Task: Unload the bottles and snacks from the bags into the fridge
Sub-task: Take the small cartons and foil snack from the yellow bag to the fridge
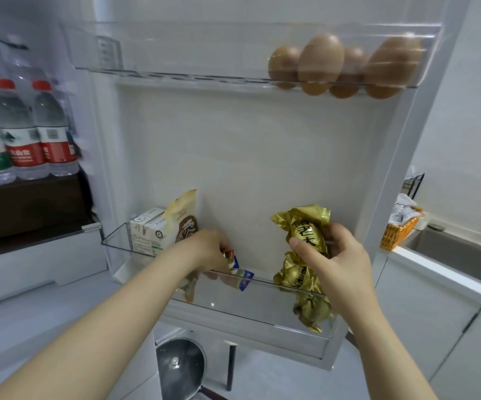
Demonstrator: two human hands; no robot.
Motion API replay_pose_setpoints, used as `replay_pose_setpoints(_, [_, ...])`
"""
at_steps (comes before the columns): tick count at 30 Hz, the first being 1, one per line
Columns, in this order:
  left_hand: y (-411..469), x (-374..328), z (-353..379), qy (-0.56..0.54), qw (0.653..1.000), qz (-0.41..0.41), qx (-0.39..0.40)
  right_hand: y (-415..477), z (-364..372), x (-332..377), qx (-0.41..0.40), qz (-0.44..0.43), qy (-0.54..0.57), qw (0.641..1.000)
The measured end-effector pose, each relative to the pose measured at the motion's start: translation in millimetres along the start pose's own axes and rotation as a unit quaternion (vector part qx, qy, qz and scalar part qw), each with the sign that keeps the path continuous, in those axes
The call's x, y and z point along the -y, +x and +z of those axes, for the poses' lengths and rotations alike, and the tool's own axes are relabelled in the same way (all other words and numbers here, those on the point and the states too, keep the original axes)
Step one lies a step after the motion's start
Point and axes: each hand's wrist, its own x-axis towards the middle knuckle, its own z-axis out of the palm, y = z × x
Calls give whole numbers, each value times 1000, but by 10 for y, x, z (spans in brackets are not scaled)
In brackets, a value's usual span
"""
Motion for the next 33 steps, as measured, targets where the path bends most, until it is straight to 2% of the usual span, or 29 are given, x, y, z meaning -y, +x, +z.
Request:
replay_pose_setpoints(6, [-69,-70,-31,-30,997,-52,47,-3,-5,-15,2,0,2,1000])
replay_pose_setpoints(16, [-94,-57,18,-11,999,-45,-19,-6,-17,-6,8,5,-4,1000])
replay_pose_setpoints(24, [-130,-24,66,-23,987,-4,-162,4,-20,-15,5,9,-19,1000])
replay_pose_setpoints(29, [-310,-26,153,-68,937,42,-341,16,-3,-17,2,13,-37,999])
replay_pose_setpoints(33, [-460,6,260,-97,925,59,-361,31,21,2,24,1,-91,996])
